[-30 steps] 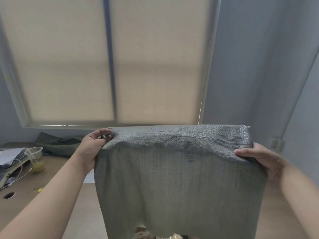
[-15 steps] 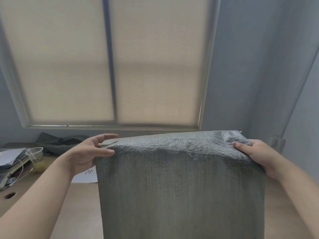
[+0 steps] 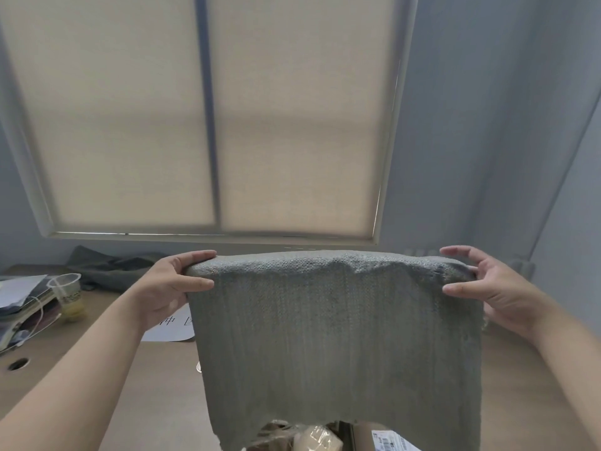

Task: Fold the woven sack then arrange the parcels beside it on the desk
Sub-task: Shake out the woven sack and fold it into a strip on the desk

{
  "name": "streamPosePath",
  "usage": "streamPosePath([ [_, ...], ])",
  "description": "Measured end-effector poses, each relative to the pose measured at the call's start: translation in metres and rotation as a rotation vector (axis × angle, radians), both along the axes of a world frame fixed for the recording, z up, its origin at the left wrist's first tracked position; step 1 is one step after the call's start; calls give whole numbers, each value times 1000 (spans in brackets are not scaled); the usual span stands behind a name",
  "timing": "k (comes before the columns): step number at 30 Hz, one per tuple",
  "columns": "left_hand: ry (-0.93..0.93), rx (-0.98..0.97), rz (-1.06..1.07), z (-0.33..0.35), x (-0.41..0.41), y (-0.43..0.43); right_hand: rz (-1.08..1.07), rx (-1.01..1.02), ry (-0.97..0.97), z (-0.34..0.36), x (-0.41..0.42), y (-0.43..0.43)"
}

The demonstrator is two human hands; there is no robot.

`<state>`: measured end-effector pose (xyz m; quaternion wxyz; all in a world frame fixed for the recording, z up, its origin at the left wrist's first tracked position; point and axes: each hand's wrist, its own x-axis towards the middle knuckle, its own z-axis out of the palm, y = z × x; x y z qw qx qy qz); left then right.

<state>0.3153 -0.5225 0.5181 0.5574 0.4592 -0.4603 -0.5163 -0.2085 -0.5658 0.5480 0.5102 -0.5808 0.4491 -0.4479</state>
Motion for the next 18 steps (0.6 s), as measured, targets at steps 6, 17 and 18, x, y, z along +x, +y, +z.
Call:
streamPosePath([
  [6, -133, -72, 105, 0, -13, 0, -177, -207, 180, 2, 11, 4],
  [17, -380, -226, 400, -1, -14, -12, -372, -420, 192, 0, 12, 0],
  [18, -373, -243, 414, 0, -15, -12, -372, -433, 165, 0, 11, 0],
])
